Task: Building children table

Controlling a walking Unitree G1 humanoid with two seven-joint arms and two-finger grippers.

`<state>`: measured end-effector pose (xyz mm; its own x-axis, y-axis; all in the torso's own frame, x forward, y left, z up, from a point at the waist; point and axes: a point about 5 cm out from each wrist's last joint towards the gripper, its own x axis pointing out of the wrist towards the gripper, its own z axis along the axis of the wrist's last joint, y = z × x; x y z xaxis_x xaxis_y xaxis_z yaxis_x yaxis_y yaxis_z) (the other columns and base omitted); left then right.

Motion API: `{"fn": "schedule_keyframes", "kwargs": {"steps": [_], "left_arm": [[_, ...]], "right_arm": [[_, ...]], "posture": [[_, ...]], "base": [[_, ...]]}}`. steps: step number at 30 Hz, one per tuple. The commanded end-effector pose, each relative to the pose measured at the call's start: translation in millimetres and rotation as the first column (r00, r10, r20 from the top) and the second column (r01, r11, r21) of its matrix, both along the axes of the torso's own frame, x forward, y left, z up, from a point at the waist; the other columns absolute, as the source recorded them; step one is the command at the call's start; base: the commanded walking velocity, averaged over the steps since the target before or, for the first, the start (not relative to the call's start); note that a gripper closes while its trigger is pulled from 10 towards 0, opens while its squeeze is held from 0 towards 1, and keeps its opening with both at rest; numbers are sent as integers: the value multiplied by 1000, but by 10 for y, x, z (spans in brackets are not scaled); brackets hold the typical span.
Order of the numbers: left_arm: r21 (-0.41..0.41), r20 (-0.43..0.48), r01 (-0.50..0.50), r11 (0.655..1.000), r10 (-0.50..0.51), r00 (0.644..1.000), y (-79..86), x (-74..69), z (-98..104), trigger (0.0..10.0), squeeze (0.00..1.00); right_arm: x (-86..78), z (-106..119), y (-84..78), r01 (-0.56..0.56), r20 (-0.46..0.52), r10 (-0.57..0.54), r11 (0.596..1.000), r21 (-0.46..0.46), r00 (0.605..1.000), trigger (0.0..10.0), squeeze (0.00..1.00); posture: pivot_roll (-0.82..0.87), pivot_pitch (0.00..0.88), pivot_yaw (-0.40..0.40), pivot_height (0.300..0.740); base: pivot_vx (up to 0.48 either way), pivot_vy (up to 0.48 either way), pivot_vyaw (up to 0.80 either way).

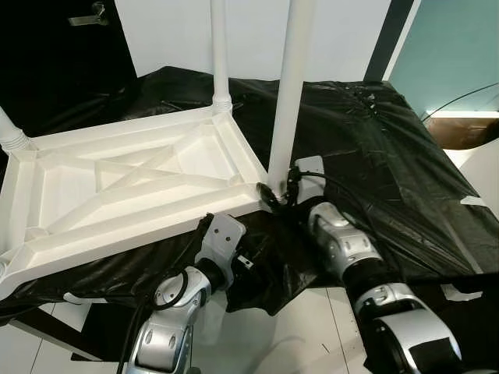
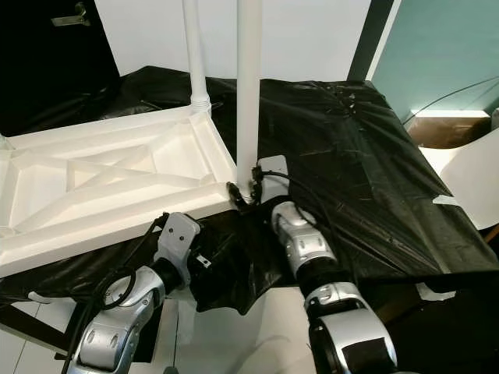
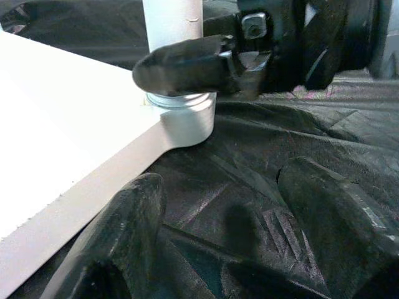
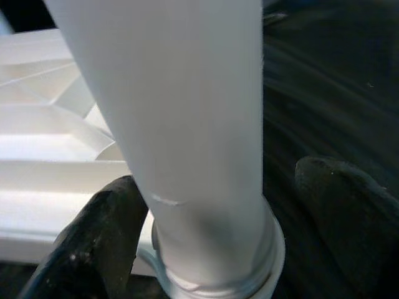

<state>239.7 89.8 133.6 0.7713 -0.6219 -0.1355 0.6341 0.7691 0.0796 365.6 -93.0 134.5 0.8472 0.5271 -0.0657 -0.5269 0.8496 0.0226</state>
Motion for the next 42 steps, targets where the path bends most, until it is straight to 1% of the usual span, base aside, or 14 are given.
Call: {"fn": "schedule_keyframes", "kwargs": {"steps": [1, 4, 5, 8, 13, 14, 15, 23, 30, 35, 38, 39, 41, 42], "left_arm": [[-4, 17, -73, 997, 73, 997, 23, 32, 31, 10000, 0], [-3, 22, -79, 997, 79, 997, 42, 48, 41, 10000, 0], [-3, 22, -79, 997, 79, 997, 42, 48, 41, 10000, 0], [-1, 27, -80, 997, 80, 996, 47, 65, 53, 10000, 0], [0, 31, -80, 997, 80, 996, 48, 80, 62, 10000, 0], [0, 32, -80, 997, 80, 996, 49, 83, 65, 10000, 0], [0, 34, -83, 997, 83, 996, 56, 86, 71, 10000, 0], [0, 39, -98, 995, 98, 994, 79, 80, 78, 10000, 0], [-3, 33, -94, 996, 94, 995, 69, 63, 67, 10000, 0], [-3, 29, -84, 996, 85, 996, 57, 71, 60, 10000, 0], [-7, 29, -69, 998, 69, 997, 20, 81, 64, 10000, 0], [-7, 29, -69, 998, 69, 997, 20, 81, 64, 10000, 0], [-11, 28, -75, 997, 75, 997, 27, 87, 60, 10000, 0], [-12, 27, -78, 997, 78, 997, 27, 87, 55, 10000, 0]], "right_arm": [[22, 37, -21, -51, 14, 51, 999, -2, 999, 10000, 0], [76, 108, -58, -136, 25, 137, 990, -32, 990, 10000, 0], [76, 108, -58, -136, 25, 137, 990, -32, 990, 10000, 0], [124, 208, -48, -237, 46, 242, 967, -93, 969, 10000, 0], [152, 246, -35, -294, 24, 301, 944, -148, 953, 10000, 0], [159, 247, -42, -309, 13, 316, 937, -163, 949, 4039, 0], [165, 243, -58, -322, 1, 328, 928, -188, 945, 0, 0], [154, 149, -178, -352, -83, 342, 906, -236, 936, 0, 0], [172, 90, -241, -304, -128, 280, 918, -255, 951, 0, 0], [199, 89, -106, -234, -122, 211, 945, -227, 970, 0, 0], [248, 117, 85, -76, -121, 56, 982, -171, 991, 0, 0], [248, 117, 85, -76, -121, 56, 982, -171, 991, 0, 0], [248, 112, 195, -2, -123, -17, 989, -145, 992, 0, 0], [243, 99, 266, 72, -130, -88, 990, -122, 988, 0, 0]], "posture": [[152, 0, -79, 740], [151, 0, -76, 740], [151, 0, -76, 740], [151, 0, -73, 740], [154, 0, -72, 740], [157, 0, -74, 740], [163, 0, -77, 740], [171, 0, -82, 740], [160, 0, -79, 740], [144, 0, -72, 740], [137, 0, -73, 740], [137, 0, -73, 740], [135, 0, -76, 740], [130, 0, -82, 740]], "base": [[0, 0, 0], [0, 0, 0], [0, 0, 0], [0, 0, 0], [0, 0, 0], [0, 0, 0], [0, 0, 0], [0, 0, 0], [0, 0, 0], [0, 0, 0], [0, 0, 0], [0, 0, 0], [0, 0, 0], [0, 0, 0]]}}
